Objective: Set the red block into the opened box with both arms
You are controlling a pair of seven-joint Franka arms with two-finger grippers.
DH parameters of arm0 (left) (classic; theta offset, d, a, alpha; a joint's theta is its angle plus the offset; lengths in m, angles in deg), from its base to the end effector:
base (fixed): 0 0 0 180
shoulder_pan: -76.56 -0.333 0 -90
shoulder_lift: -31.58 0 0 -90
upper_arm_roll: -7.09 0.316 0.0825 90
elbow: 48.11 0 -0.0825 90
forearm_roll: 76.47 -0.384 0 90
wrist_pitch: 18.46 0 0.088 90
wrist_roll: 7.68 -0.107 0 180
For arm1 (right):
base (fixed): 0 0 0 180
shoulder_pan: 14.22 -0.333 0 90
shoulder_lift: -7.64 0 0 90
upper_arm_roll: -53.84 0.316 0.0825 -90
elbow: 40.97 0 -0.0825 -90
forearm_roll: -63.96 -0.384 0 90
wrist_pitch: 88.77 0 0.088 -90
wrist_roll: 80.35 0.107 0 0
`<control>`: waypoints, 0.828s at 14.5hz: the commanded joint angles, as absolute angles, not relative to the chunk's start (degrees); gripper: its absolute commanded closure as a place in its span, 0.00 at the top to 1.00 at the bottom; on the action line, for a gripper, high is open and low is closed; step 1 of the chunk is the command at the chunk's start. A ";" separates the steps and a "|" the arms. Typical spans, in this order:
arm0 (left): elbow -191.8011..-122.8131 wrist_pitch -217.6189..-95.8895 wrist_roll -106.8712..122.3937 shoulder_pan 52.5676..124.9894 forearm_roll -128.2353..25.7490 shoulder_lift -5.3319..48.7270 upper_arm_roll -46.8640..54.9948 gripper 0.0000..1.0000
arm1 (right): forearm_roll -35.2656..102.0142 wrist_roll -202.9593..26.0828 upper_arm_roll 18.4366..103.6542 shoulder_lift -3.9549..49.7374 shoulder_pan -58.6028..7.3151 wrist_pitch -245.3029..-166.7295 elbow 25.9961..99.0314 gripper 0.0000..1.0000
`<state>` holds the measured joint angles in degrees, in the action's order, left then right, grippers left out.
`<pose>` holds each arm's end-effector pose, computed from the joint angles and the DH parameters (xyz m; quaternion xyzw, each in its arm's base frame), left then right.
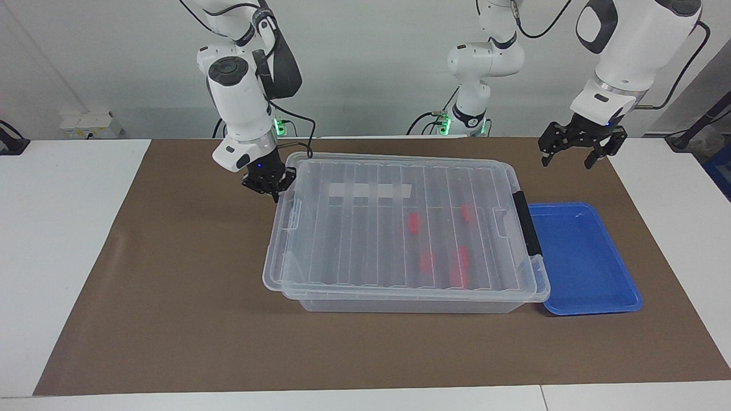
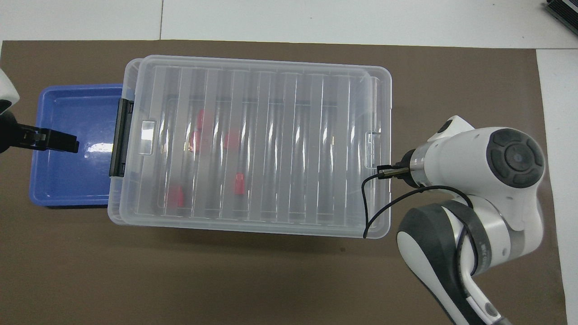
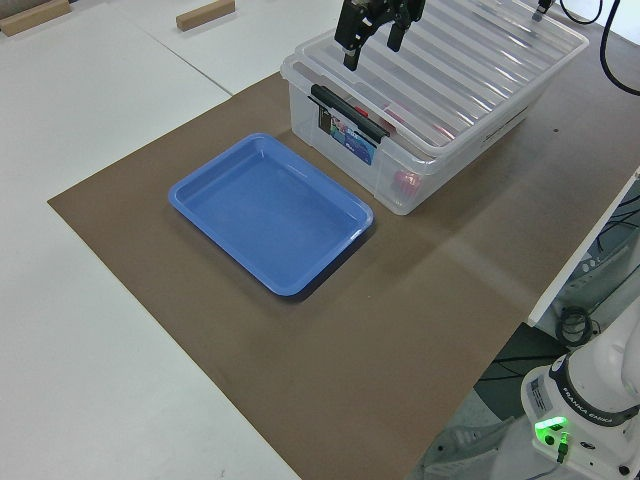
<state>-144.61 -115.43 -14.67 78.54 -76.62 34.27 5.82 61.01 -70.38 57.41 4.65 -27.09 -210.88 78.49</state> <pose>0.5491 -0.0312 0.6073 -0.9956 0.0893 -0.0275 0.0027 0.5215 0.1566 0.4577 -0.9976 -0.0438 -0.0431 0.0315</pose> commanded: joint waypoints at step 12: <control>-146.46 -115.93 -14.36 78.41 -75.76 36.06 5.95 1.00 | 60.10 -69.01 57.89 5.35 -28.45 -214.10 78.91 0.00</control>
<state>-144.66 -115.41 -14.64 78.54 -76.57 34.35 5.79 60.93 -70.38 57.52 5.02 -27.56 -212.18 78.54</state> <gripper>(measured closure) 0.000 0.991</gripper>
